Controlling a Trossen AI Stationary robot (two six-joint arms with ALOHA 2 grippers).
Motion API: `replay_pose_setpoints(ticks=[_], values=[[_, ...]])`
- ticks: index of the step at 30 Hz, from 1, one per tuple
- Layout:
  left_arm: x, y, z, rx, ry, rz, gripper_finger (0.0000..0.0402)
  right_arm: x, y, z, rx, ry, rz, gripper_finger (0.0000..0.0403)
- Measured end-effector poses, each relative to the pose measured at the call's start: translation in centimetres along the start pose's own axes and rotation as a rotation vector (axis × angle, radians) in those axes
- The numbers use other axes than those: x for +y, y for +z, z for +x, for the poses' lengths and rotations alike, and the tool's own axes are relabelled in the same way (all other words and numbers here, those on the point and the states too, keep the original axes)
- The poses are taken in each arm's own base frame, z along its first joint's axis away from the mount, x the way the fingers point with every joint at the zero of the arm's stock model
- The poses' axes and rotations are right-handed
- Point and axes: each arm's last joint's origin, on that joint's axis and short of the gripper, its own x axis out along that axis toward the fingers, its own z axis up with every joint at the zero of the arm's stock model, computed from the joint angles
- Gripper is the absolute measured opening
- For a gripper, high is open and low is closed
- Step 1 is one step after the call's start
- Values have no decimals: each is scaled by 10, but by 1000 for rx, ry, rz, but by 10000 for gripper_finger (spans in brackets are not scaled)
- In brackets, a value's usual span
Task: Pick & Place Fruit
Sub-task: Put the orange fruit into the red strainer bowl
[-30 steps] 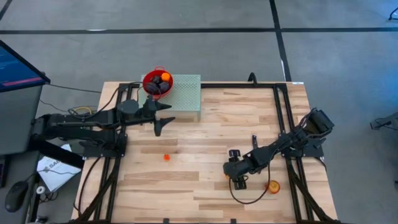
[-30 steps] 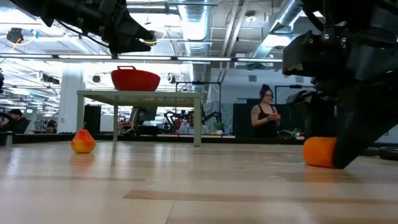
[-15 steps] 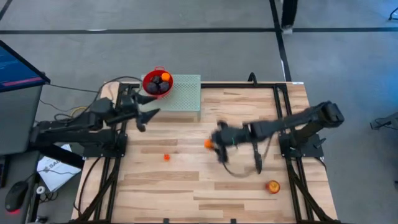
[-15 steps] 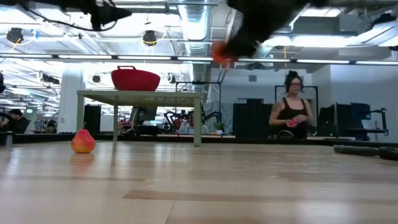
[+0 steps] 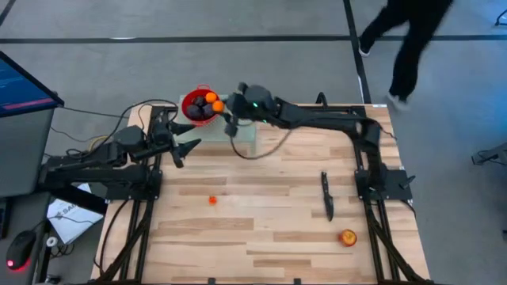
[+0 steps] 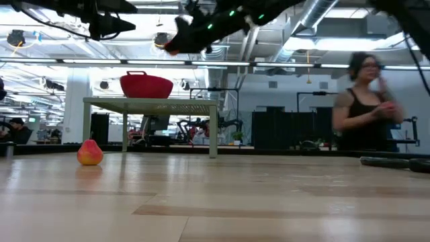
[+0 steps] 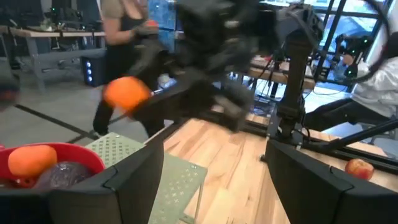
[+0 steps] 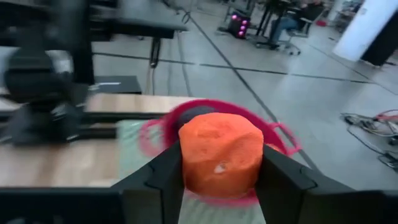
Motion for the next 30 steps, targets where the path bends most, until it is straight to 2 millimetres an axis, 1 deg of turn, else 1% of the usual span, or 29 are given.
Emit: replay_pose_setpoints(ticks=[4, 8, 10, 14, 18, 21, 25, 30], values=[[0, -1, 2, 12, 1, 4, 278, -14, -12, 31, 20, 13, 32, 174], [-1, -2, 4, 19, 2, 6, 278, -19, -22, 49, 54, 7, 57, 182], [-1, -2, 4, 19, 2, 7, 278, -20, -27, 52, 79, 9, 59, 185], [-1, -2, 4, 20, 2, 8, 278, -22, -28, 54, 78, 2, 62, 194], [-1, -3, 5, 24, 2, 9, 278, -26, -29, 53, 79, -6, 113, 210], [-1, -3, 5, 23, 2, 9, 278, -33, -31, 53, 83, -21, 151, 228], [-1, -3, 5, 23, 2, 9, 278, -41, -33, 53, 89, -40, 159, 247], [-1, -2, 5, 23, 2, 8, 278, -43, -31, 53, 62, -46, 159, 250]])
